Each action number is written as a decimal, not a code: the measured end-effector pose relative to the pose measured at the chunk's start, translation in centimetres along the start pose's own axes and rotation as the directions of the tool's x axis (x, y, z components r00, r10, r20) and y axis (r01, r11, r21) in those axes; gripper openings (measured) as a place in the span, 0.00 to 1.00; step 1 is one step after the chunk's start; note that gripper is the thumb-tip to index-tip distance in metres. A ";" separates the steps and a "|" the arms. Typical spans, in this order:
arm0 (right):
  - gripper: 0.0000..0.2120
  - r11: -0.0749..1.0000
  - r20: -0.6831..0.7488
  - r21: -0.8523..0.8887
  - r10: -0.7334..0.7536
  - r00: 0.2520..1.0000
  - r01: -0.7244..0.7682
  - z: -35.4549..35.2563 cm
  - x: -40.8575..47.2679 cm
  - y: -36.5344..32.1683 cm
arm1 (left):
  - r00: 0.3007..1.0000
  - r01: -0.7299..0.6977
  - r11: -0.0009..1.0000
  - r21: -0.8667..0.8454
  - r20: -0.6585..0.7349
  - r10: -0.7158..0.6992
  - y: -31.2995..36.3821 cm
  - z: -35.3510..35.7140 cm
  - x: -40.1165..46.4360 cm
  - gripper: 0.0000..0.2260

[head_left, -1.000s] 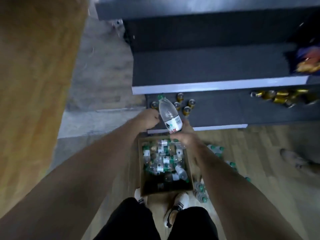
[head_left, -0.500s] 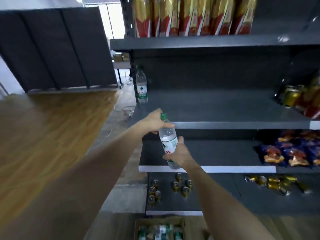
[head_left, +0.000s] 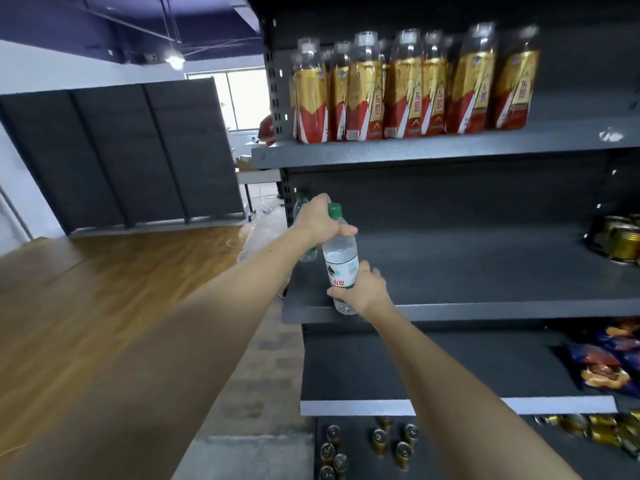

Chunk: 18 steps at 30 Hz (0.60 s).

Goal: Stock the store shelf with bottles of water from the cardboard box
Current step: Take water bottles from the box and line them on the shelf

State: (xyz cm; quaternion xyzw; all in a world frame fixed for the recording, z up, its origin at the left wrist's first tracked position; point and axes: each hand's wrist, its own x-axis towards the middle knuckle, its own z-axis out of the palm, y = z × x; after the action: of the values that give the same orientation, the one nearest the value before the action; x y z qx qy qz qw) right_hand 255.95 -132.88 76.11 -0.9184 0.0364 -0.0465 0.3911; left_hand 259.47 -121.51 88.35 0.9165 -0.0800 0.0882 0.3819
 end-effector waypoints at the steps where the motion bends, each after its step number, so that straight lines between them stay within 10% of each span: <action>1: 0.38 1.000 -0.020 -0.018 0.007 1.000 -0.007 0.4 0.7 -0.3 | 1.000 -0.008 1.000 0.011 0.008 0.008 -0.4 -0.2 1.0 0.27; 18: 0.21 0.990 -0.142 0.013 0.144 0.979 -0.144 8.1 13.8 -1.2 | 0.965 -0.240 0.941 0.240 0.169 0.203 -8.8 2.5 15.9 0.33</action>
State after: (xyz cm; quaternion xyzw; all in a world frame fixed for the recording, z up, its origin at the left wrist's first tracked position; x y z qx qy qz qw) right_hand 270.61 -127.66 72.12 -0.9072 0.1305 -0.0836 0.3911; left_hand 277.04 -118.42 84.10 0.9474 -0.1976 0.0752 0.2402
